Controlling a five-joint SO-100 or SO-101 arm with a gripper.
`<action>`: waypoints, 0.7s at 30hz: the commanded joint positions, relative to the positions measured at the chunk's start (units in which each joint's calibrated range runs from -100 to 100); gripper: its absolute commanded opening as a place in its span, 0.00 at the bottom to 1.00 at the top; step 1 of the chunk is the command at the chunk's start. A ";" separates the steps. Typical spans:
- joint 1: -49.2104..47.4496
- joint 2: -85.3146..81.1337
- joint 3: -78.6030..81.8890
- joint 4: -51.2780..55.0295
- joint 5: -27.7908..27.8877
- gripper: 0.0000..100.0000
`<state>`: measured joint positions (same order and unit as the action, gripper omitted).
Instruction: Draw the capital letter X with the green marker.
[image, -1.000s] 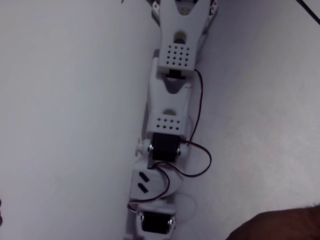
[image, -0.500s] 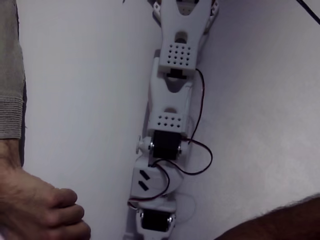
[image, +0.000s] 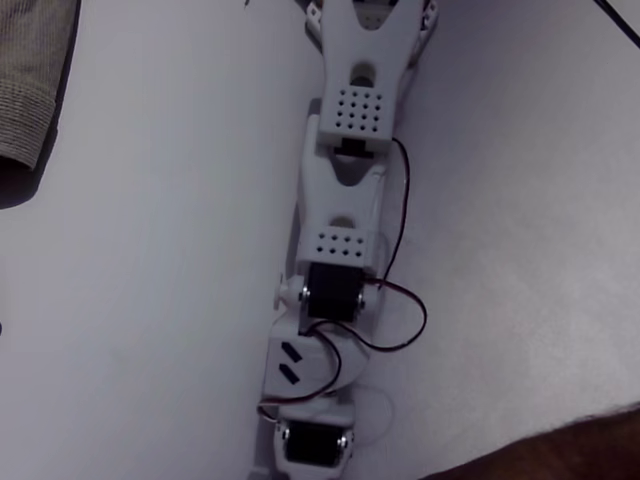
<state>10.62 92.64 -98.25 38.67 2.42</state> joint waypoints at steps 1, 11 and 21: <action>-1.15 0.66 -1.75 -9.70 -2.30 0.02; -0.10 2.65 -1.75 -17.79 0.63 0.00; 5.61 -16.50 -1.75 28.15 6.59 0.01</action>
<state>14.50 87.60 -98.08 46.99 6.23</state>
